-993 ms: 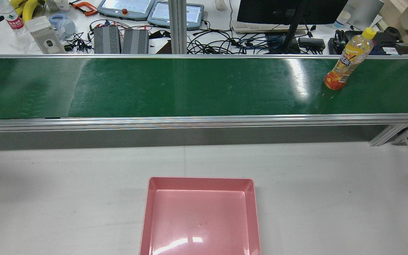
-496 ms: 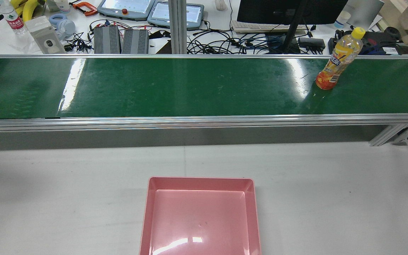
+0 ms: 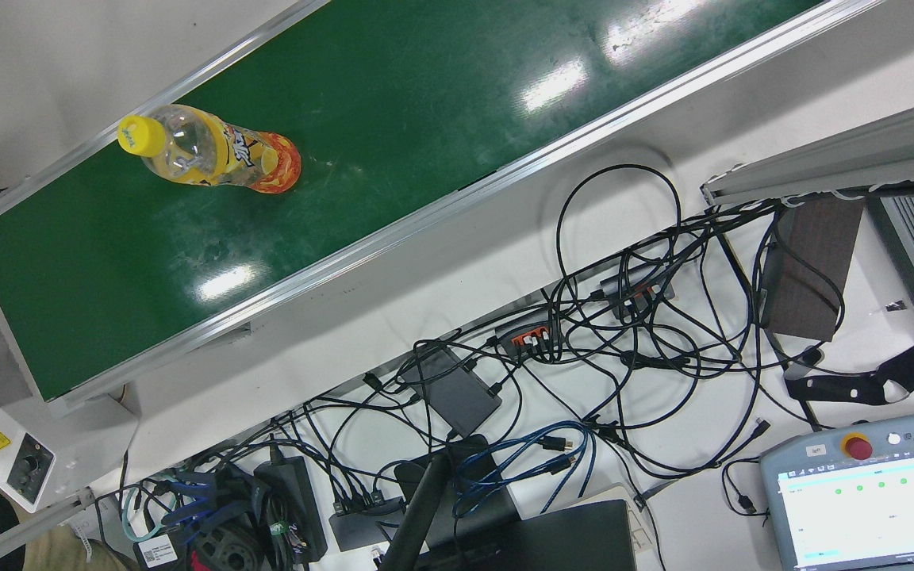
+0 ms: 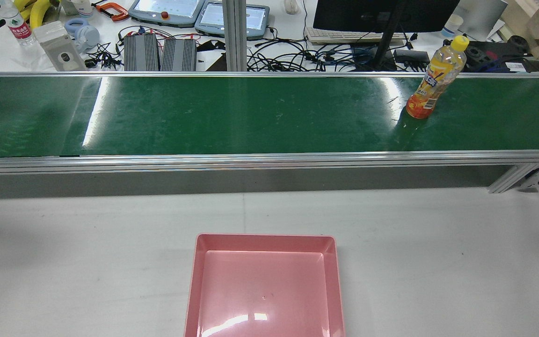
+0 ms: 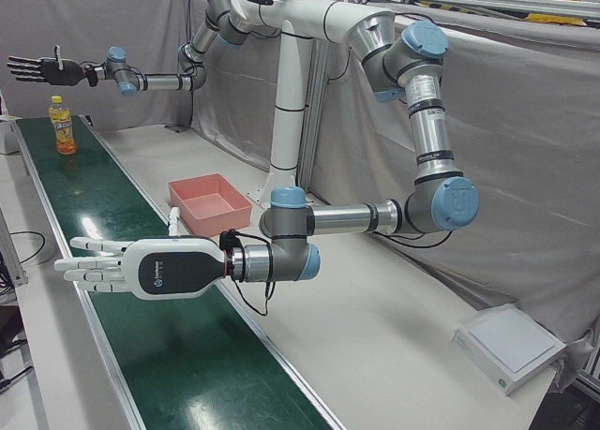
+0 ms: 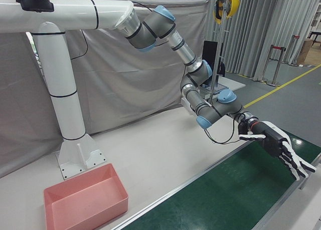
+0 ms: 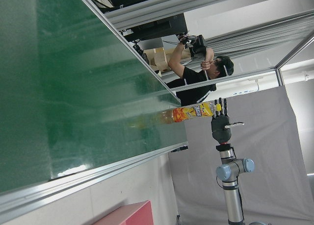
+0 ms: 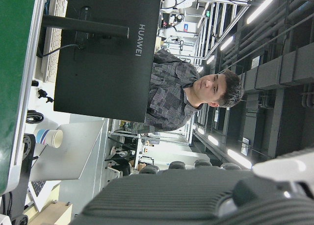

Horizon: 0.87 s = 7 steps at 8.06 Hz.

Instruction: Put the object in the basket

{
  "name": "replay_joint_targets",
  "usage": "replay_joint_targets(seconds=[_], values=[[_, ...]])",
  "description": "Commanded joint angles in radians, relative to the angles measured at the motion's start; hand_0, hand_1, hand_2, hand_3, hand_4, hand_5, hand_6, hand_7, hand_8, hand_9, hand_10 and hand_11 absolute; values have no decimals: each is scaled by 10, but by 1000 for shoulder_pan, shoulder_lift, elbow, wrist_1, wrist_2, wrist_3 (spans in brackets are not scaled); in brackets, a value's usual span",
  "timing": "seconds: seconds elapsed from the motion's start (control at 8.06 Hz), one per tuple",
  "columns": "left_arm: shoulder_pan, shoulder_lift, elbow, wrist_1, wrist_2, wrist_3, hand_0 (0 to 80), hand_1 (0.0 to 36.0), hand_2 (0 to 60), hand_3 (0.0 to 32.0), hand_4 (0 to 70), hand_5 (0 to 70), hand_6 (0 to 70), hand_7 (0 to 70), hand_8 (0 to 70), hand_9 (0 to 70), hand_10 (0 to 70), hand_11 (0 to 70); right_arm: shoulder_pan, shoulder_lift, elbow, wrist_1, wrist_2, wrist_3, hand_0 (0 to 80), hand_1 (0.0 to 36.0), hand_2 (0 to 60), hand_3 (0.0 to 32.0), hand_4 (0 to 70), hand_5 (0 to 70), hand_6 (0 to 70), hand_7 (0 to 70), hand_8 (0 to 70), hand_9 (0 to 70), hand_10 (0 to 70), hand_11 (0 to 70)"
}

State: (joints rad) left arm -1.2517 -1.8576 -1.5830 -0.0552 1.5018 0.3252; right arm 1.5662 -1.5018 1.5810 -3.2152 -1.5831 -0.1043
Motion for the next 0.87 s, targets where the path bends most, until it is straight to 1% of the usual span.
replay_joint_targets(seconds=[0.0,0.5,0.74], values=[[0,0,0,0,0,0,502,60,0,0,175,102,0,0,44,85,80,127,0,0,-1,0,0,0,0,0,0,0,0,0,0,0,0,0,0,0],[0,-6,0,5,0,0,502,62,0,0,183,106,0,0,49,92,80,127,0,0,-1,0,0,0,0,0,0,0,0,0,0,0,0,0,0,0],[0,-6,0,5,0,0,499,61,0,0,176,105,0,0,45,87,82,129,0,0,-1,0,0,0,0,0,0,0,0,0,0,0,0,0,0,0]])
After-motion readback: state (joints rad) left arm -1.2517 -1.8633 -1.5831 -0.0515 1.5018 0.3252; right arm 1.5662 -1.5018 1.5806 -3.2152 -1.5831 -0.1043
